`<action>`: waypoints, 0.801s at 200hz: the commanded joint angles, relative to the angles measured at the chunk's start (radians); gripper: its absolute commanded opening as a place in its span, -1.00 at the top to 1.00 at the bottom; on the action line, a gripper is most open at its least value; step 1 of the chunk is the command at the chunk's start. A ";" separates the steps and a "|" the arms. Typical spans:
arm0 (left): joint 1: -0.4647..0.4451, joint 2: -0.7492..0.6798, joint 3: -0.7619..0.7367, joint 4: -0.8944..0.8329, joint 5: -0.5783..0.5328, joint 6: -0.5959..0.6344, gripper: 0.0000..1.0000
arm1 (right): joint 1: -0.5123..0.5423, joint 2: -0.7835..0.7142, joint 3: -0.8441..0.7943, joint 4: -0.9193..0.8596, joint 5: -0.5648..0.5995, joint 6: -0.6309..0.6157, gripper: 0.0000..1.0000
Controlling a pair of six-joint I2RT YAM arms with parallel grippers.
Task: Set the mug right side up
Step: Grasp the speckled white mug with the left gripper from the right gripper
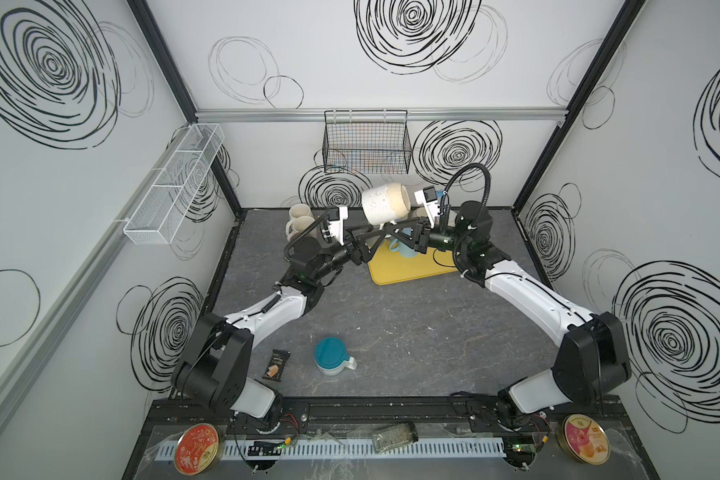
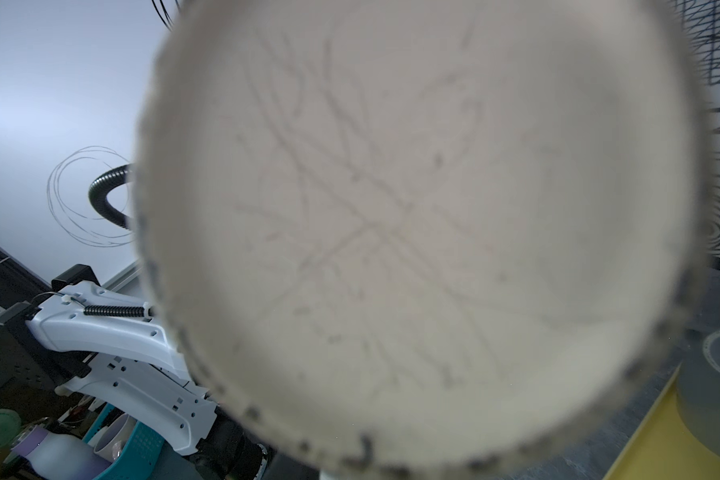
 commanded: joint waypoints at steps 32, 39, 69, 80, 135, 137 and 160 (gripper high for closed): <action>-0.008 0.026 0.039 0.116 0.020 -0.079 -0.50 | 0.020 -0.013 0.079 0.142 -0.077 0.004 1.00; -0.011 0.027 0.041 0.123 0.020 -0.087 -0.50 | 0.022 -0.012 0.080 0.144 -0.084 0.005 1.00; -0.019 0.032 0.060 0.129 0.036 -0.108 -0.49 | 0.035 -0.004 0.084 0.140 -0.109 0.004 1.00; -0.022 0.033 0.068 0.137 0.045 -0.120 -0.47 | 0.038 0.003 0.088 0.141 -0.116 0.003 1.00; -0.015 0.082 0.087 0.281 0.102 -0.249 -0.03 | 0.041 0.042 0.108 0.114 -0.145 -0.002 1.00; -0.014 0.085 0.087 0.291 0.102 -0.256 -0.01 | 0.040 0.045 0.107 0.114 -0.146 -0.003 1.00; -0.005 0.109 0.093 0.342 0.109 -0.295 0.18 | 0.039 0.067 0.119 0.114 -0.156 -0.001 1.00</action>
